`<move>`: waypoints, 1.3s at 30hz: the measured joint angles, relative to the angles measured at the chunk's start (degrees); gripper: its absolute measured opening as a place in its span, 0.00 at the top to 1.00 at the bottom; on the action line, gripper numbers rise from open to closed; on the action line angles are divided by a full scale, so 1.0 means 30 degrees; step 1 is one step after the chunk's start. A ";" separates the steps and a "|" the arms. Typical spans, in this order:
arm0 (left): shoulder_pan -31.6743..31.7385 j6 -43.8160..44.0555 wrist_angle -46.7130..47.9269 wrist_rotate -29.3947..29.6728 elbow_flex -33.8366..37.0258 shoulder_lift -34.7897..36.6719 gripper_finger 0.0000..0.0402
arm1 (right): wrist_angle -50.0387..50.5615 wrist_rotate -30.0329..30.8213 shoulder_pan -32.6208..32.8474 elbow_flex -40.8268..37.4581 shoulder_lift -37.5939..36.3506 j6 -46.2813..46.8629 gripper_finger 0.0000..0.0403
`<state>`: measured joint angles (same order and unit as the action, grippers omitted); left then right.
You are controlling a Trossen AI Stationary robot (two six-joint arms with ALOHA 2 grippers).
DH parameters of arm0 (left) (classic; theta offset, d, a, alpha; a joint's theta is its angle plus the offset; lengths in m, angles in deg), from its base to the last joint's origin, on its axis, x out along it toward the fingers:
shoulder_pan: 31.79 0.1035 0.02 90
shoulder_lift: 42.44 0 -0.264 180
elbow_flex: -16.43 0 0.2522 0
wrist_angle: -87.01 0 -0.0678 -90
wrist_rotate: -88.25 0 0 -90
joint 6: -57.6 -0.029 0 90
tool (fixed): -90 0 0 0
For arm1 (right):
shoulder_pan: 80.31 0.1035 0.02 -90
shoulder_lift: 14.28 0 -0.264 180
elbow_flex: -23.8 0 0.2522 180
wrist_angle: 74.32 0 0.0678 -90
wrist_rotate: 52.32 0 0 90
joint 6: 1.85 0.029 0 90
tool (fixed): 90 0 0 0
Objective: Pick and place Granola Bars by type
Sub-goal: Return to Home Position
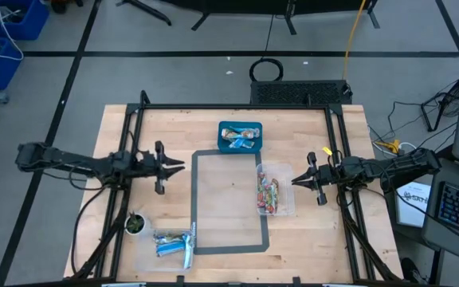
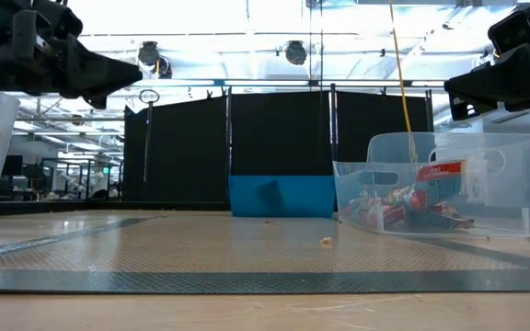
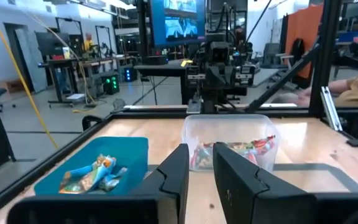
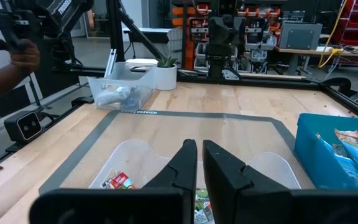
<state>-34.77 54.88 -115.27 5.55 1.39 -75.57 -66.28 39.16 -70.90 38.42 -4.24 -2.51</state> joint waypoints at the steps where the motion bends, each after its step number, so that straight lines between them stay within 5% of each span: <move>1: 0.0035 -0.0086 0.0204 -0.0005 0.0000 0.0149 0.80 | 0.0011 -0.0003 0.0000 0.0000 0.0000 0.0000 0.95; 39: 0.0397 0.1078 0.5824 -0.1513 -0.0022 0.0439 0.80 | 0.0002 -0.0001 0.0000 -0.0005 0.0000 -0.0003 0.95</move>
<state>-33.58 58.12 -97.80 1.01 1.33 -74.25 -66.27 39.16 -70.90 38.41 -4.24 -2.52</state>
